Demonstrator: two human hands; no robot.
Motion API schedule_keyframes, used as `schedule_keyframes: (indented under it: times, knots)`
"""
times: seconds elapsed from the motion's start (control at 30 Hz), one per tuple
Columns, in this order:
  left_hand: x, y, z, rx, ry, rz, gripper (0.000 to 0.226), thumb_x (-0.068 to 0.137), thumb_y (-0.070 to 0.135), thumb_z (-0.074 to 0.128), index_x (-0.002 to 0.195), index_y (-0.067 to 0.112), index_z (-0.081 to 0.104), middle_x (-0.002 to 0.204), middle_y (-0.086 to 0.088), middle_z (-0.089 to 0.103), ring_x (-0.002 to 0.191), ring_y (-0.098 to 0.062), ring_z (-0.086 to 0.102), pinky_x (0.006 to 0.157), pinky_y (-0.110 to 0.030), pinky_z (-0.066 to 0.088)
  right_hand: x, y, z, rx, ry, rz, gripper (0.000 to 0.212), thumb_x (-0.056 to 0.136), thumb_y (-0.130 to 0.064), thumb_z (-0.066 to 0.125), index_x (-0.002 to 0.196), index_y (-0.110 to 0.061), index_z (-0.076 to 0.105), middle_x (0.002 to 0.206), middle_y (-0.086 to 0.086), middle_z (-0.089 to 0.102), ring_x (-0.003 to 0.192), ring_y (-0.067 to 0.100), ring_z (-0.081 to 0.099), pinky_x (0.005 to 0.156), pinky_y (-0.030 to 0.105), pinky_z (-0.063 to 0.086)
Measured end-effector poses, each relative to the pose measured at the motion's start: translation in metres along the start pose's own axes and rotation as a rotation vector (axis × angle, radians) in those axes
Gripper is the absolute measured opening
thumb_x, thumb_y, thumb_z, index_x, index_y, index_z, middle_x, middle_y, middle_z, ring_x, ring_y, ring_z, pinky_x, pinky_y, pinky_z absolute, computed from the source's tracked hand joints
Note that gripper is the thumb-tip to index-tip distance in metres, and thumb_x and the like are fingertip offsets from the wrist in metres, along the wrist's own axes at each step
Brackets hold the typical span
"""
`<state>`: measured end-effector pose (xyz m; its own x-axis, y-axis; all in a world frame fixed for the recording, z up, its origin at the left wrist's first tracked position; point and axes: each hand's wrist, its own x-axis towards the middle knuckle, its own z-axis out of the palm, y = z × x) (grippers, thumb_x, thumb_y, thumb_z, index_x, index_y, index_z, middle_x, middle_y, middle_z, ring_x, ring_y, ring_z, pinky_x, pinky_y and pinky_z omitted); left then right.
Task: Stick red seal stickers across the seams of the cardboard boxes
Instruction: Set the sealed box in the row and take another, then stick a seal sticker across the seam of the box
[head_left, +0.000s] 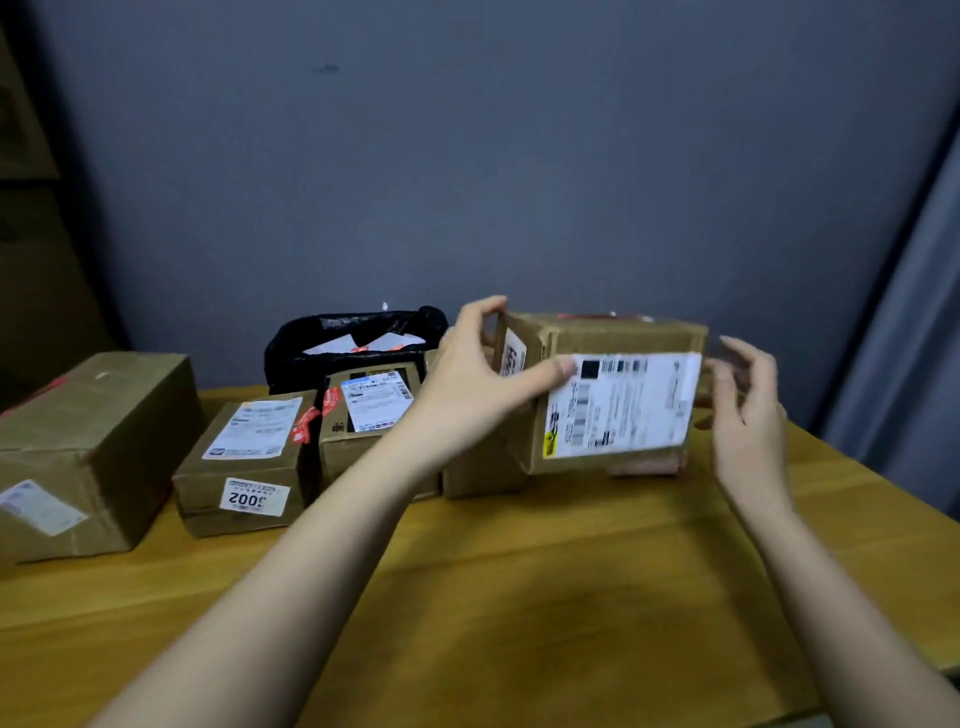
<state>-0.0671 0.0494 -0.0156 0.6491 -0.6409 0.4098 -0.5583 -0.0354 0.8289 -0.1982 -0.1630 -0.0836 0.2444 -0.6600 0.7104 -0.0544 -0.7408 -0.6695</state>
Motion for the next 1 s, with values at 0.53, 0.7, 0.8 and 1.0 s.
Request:
schedule_keyframes:
  times: [0.53, 0.7, 0.8, 1.0]
  knots:
    - [0.073, -0.005, 0.101, -0.02, 0.159, -0.136, 0.091, 0.074, 0.04, 0.076, 0.145, 0.023, 0.02, 0.14, -0.007, 0.029, 0.131, -0.026, 0.035, 0.108, -0.033, 0.029, 0.008, 0.075, 0.049, -0.955, -0.823, -0.159, 0.055, 0.084, -0.033, 0.054, 0.137, -0.028, 0.04, 0.137, -0.001, 0.046, 0.129, 0.021, 0.04, 0.098, 0.037, 0.034]
    - [0.075, -0.007, 0.12, 0.078, 0.16, -0.123, 0.088, 0.073, 0.049, 0.073, 0.143, 0.028, 0.024, 0.137, -0.007, 0.031, 0.128, -0.029, 0.04, 0.1, -0.033, 0.035, 0.01, 0.093, 0.029, -0.947, -0.756, -0.098, 0.042, 0.088, -0.024, 0.051, 0.129, -0.027, 0.044, 0.134, 0.0, 0.048, 0.126, 0.024, 0.041, 0.101, 0.041, 0.03]
    - [0.075, -0.007, 0.133, 0.172, 0.165, -0.097, 0.082, 0.072, 0.059, 0.068, 0.14, 0.034, 0.027, 0.129, -0.005, 0.033, 0.123, -0.028, 0.043, 0.093, -0.033, 0.041, 0.007, 0.106, 0.01, -0.878, -0.707, -0.041, 0.035, 0.087, -0.02, 0.05, 0.122, -0.025, 0.045, 0.128, 0.0, 0.049, 0.122, 0.024, 0.041, 0.098, 0.041, 0.032]
    - [0.081, -0.011, 0.162, 0.383, 0.174, -0.033, 0.081, 0.068, 0.065, 0.068, 0.131, 0.027, 0.035, 0.123, -0.005, 0.034, 0.118, -0.028, 0.044, 0.087, -0.038, 0.047, -0.01, 0.119, -0.016, -0.862, -0.498, 0.017, 0.027, 0.084, -0.016, 0.055, 0.11, -0.025, 0.054, 0.113, -0.001, 0.056, 0.11, 0.023, 0.048, 0.104, 0.045, 0.028]
